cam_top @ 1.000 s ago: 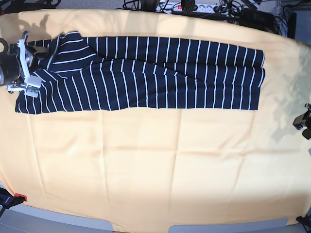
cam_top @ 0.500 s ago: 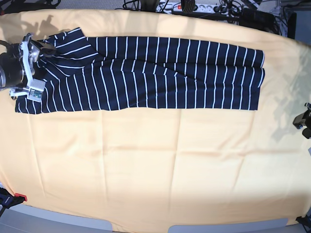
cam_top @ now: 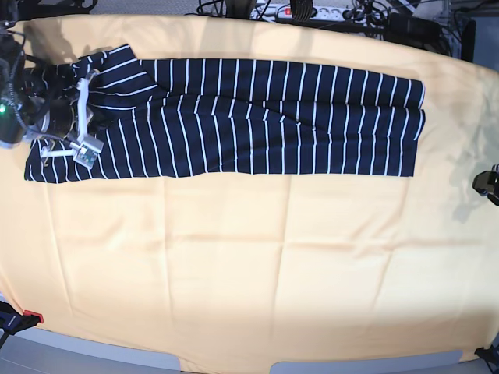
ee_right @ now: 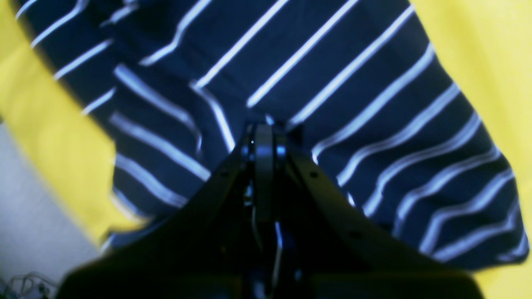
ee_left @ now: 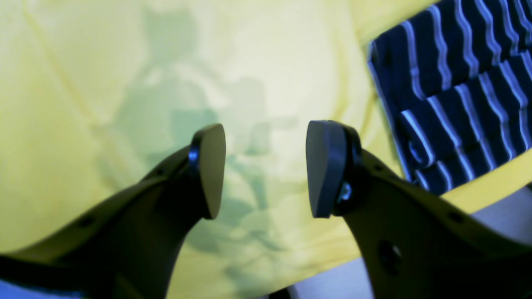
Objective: Fold the T-shirt properly
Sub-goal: 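Hold the collar end with the right gripper while the left gripper withdraws, then grasp the hem end of the strip with the left gripper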
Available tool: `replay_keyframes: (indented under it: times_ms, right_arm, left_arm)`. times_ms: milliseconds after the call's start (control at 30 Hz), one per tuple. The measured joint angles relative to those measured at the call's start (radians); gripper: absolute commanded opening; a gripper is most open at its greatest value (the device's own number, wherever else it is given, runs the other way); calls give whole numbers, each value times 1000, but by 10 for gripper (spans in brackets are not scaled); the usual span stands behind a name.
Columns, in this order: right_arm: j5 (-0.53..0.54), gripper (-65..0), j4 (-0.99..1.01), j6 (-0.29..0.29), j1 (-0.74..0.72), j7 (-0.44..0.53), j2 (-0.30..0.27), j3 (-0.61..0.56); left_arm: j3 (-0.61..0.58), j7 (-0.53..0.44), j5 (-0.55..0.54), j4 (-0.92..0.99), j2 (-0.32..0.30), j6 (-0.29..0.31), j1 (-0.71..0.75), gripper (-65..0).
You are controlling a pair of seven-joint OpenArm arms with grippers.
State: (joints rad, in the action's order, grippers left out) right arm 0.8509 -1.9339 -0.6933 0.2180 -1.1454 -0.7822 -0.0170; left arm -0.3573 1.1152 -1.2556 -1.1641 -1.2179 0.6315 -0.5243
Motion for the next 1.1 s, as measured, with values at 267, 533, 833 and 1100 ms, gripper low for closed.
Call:
replay_keyframes:
  times_ms: [267,533,833,1100]
  right_arm:
    - [-154,-650,81,87,42,48,65,2]
    - [-152,-650,81,88,45,47,71,3]
    - [-152,-650,81,90,45,47,71,3]
    - [-152,-650,81,90,45,47,71,3]
  left_arm:
    - [58,177,-212,256,28,55,0,-325]
    - [64,235,-211,281,130,17,98,-325]
    - [151,240,-220,256,242,-6,178,-325]
    - [285,260,-230,207,291,-48,267,-325]
